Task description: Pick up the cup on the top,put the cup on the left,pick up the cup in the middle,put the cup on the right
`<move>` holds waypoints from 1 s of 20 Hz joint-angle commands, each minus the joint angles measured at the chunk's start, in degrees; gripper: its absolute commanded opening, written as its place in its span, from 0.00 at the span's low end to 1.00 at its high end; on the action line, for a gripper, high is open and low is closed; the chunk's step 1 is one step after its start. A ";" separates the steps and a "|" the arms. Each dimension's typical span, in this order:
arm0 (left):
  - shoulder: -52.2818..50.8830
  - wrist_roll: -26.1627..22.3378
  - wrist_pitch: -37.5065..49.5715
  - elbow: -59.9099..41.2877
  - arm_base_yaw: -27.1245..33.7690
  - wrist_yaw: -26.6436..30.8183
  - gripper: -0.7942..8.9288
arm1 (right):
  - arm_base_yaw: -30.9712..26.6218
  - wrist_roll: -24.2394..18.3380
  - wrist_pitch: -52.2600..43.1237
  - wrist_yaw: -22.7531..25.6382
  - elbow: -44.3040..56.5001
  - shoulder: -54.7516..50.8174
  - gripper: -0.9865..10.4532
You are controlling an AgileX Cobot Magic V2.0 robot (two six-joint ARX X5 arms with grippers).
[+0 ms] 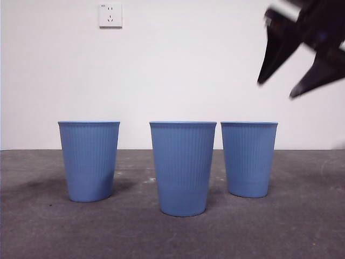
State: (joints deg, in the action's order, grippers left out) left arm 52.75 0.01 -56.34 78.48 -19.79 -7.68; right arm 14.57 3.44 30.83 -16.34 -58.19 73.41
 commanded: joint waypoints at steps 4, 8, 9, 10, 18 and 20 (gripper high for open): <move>-0.13 -0.59 -3.08 0.02 -0.11 -0.26 0.40 | 2.86 0.50 17.62 -4.81 -0.17 -14.23 0.39; -0.13 -1.66 -7.52 0.02 -0.11 -3.54 0.40 | 6.64 0.52 27.61 -6.29 -0.17 -21.24 0.38; -0.13 -1.77 -8.33 0.02 -0.11 -4.85 0.38 | 7.41 0.52 28.65 -6.29 -0.17 -22.25 0.36; -0.13 -1.79 -9.09 0.02 -0.11 -5.97 0.28 | 7.85 0.50 29.31 -6.29 -0.17 -22.99 0.28; -0.13 -1.77 -9.77 0.02 -0.11 -6.08 0.07 | 8.11 1.49 29.70 -5.92 -0.17 -23.58 0.09; -0.13 -1.75 -9.77 0.02 -0.11 -5.92 0.08 | 8.11 2.05 29.70 -5.95 -0.17 -23.61 0.09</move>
State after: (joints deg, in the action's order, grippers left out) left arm 52.75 -1.08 -66.04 78.48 -19.79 -13.69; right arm 22.55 4.36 60.64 -22.35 -58.33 49.80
